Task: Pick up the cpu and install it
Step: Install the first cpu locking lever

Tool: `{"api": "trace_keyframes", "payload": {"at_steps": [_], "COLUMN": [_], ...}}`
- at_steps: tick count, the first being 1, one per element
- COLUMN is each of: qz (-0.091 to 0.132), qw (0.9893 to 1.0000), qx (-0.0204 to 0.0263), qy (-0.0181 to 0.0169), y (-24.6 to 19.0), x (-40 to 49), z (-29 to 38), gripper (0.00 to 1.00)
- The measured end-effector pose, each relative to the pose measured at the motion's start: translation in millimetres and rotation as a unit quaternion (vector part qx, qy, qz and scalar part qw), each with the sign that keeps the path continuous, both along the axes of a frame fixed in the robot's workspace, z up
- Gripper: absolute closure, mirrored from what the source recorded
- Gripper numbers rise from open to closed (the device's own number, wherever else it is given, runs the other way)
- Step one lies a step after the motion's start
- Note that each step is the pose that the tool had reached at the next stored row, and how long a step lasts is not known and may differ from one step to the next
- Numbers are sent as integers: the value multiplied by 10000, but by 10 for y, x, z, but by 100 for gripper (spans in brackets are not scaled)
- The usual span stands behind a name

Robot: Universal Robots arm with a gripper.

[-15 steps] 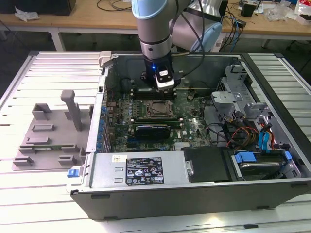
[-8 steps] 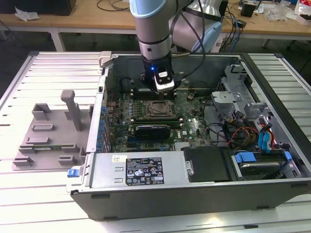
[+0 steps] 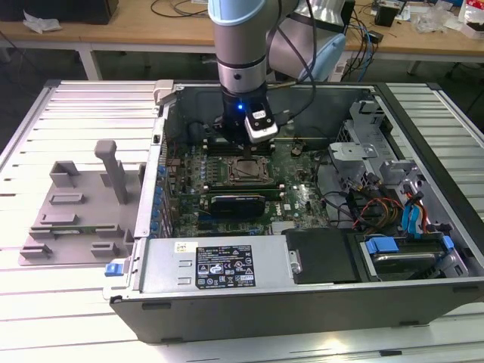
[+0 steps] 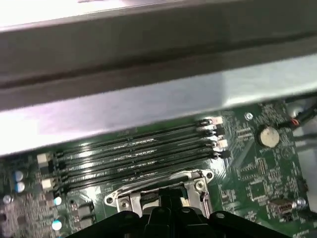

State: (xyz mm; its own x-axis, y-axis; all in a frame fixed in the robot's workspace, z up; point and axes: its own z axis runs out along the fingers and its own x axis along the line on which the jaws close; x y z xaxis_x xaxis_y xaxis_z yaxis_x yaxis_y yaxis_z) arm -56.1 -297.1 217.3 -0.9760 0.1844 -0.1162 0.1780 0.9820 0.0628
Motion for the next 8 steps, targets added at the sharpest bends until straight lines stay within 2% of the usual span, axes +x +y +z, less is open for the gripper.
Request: {"api": "trace_keyframes", "payload": {"at_steps": [1,2,4,8], "qz": [245,262,278,329], "qw": [9996,9994,9990,9980], "qx": [-151,-220,-339,-525], "qy": [20,31,51,77], "y": [-1,-1,-3,-34], "x": [0,0,0,0], "z": [-3,-3,-4,-4], "gripper": [89,89,89,89]}}
